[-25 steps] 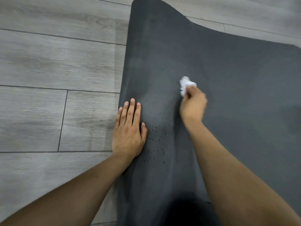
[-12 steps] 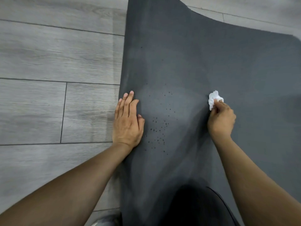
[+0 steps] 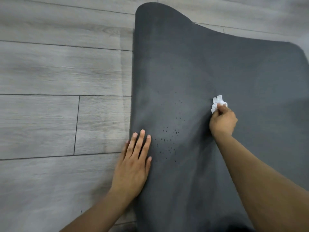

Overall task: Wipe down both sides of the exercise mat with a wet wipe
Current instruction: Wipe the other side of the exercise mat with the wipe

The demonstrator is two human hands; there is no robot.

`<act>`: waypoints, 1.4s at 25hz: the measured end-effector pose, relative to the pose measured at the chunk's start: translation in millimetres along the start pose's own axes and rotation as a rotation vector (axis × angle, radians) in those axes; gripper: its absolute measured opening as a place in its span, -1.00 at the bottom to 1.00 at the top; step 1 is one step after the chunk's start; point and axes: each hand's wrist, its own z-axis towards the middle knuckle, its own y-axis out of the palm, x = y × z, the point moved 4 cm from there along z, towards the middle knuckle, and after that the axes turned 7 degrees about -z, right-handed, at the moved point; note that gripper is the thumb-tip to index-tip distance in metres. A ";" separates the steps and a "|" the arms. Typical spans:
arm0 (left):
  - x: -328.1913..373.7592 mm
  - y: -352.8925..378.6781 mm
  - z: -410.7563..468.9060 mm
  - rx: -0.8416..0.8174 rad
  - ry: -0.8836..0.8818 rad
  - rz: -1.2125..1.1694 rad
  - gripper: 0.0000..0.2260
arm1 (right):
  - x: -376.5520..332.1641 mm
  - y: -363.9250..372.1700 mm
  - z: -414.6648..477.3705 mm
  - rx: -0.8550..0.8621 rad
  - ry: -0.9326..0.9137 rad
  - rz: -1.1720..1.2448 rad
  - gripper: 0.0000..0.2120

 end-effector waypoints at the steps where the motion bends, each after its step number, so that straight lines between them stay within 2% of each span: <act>1: -2.6 7.0 2.6 -0.008 -0.031 0.004 -0.43 | -18.0 8.5 -10.1 0.001 -0.066 0.039 -0.72; 5: -1.8 18.2 7.2 -0.018 -0.042 0.029 -0.45 | -126.0 80.9 -101.5 -0.193 -0.638 0.119 -0.71; 8: -3.8 14.2 6.3 -0.010 -0.041 0.022 -0.46 | -150.6 98.2 -124.1 -0.245 -0.853 0.068 -0.69; 10: -3.7 13.6 7.0 -0.006 -0.049 0.027 -0.44 | -119.9 82.6 -93.1 -0.185 -0.932 -0.032 -0.70; 12: -2.5 14.5 7.3 -0.006 -0.042 0.021 -0.43 | -72.7 50.6 -47.3 -0.114 -0.730 -0.080 -0.73; 14: -2.5 14.8 7.4 -0.011 -0.043 0.019 -0.43 | -30.6 23.1 -11.9 -0.057 -0.381 -0.143 -0.76; 16: -2.3 15.8 9.9 -0.022 -0.050 0.023 -0.43 | -26.2 21.4 -8.6 -0.004 -0.180 -0.191 -0.80; 17: -2.3 16.1 10.2 -0.027 -0.051 0.027 -0.43 | -43.3 29.4 -22.1 -0.037 -0.192 -0.137 -0.80; 19: -3.5 17.0 10.0 -0.037 -0.046 0.021 -0.44 | -95.3 56.8 -75.1 -0.208 -0.402 0.074 -0.78; 21: -6.9 15.5 9.2 -0.044 -0.045 -0.003 -0.46 | -135.7 78.5 -137.5 -0.370 -0.622 0.150 -0.73; 24: -11.5 11.2 9.8 -0.078 -0.036 -0.028 -0.45 | -119.4 65.1 -132.4 -0.294 -0.871 0.034 -0.71; 25: -13.5 9.0 9.9 -0.100 -0.035 -0.043 -0.44 | -95.5 54.4 -110.8 -0.212 -0.863 0.005 -0.71; 26: -15.6 6.9 11.3 -0.129 -0.032 -0.066 -0.44 | -67.3 38.9 -87.4 -0.137 -0.762 -0.033 -0.70; 29: -19.5 3.2 15.4 -0.181 -0.030 -0.101 -0.43 | 13.3 -2.9 -35.1 -0.008 -0.228 -0.193 -0.78; 31: -17.7 2.1 16.5 -0.185 -0.029 -0.096 -0.42 | 12.6 -0.1 -39.1 -0.014 -0.070 -0.153 -0.79; 33: -13.7 -0.1 16.0 -0.174 -0.013 -0.090 -0.41 | -33.0 24.8 -71.2 -0.094 -0.151 0.129 -0.78; 34: -12.9 -0.5 15.2 -0.167 0.001 -0.099 -0.39 | -60.3 40.6 -96.2 -0.163 -0.281 0.245 -0.78; 35: -13.3 -1.4 13.9 -0.166 0.014 -0.123 -0.37 | -88.3 56.1 -128.5 -0.240 -0.474 0.208 -0.77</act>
